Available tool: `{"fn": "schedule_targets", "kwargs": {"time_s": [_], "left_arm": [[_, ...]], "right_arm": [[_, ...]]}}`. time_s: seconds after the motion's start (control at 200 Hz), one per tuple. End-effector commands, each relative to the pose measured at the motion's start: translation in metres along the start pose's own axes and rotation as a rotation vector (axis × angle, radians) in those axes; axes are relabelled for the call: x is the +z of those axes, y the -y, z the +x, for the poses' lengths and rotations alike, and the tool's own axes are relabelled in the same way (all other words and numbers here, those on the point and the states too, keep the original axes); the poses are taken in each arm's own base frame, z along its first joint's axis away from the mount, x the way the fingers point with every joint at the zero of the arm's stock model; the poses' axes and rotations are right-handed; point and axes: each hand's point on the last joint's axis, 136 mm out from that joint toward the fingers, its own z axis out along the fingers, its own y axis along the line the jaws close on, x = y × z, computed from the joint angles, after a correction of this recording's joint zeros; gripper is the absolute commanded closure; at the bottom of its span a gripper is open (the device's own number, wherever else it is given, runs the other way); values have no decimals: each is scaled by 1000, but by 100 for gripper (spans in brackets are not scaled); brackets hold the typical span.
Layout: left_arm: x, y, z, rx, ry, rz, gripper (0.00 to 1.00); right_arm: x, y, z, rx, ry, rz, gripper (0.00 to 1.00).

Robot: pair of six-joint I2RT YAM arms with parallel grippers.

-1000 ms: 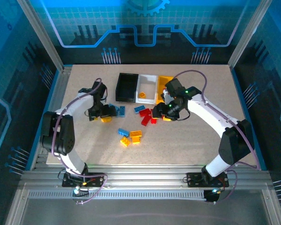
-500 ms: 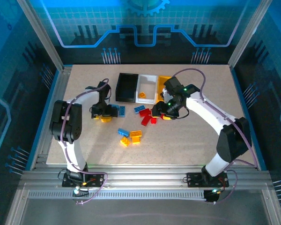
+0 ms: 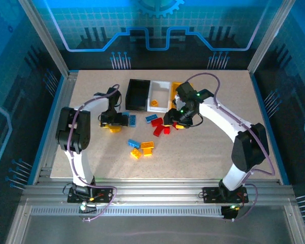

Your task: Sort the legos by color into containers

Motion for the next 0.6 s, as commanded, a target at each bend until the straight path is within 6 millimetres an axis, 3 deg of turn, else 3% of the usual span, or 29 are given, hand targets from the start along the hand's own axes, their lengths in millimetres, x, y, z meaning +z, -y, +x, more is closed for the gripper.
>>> {"fn": "schedule_targets", "kwargs": {"time_s": [0.0, 0.595], "left_arm": [[0, -3, 12, -17, -30, 21, 11], [-6, 0, 23, -31, -34, 45, 26]], "right_arm": [[1, -1, 0, -11, -13, 6, 36], [8, 7, 9, -1, -17, 22, 36]]}}
